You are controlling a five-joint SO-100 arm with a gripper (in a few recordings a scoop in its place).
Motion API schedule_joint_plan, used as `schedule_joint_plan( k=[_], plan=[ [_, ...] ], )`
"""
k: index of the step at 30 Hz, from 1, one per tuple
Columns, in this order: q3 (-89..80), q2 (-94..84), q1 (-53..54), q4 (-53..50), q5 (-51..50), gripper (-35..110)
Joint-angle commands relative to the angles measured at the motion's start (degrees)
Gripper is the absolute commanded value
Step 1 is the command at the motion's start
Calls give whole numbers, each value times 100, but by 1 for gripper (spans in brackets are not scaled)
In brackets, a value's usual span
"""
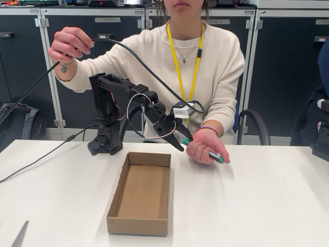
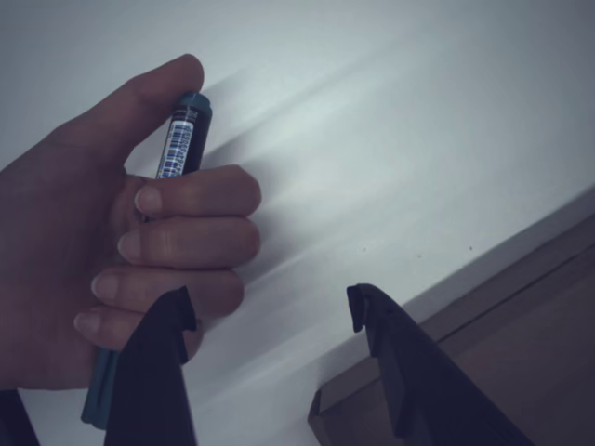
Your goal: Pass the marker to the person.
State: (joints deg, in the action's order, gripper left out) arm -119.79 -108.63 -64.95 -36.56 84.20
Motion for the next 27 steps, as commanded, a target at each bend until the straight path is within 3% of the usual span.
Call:
schedule_joint_plan(
  k=[1,27],
  plan=[
    [53,-299,53,62,53,37],
    [-26,-334,132,53,149,37]
  ],
)
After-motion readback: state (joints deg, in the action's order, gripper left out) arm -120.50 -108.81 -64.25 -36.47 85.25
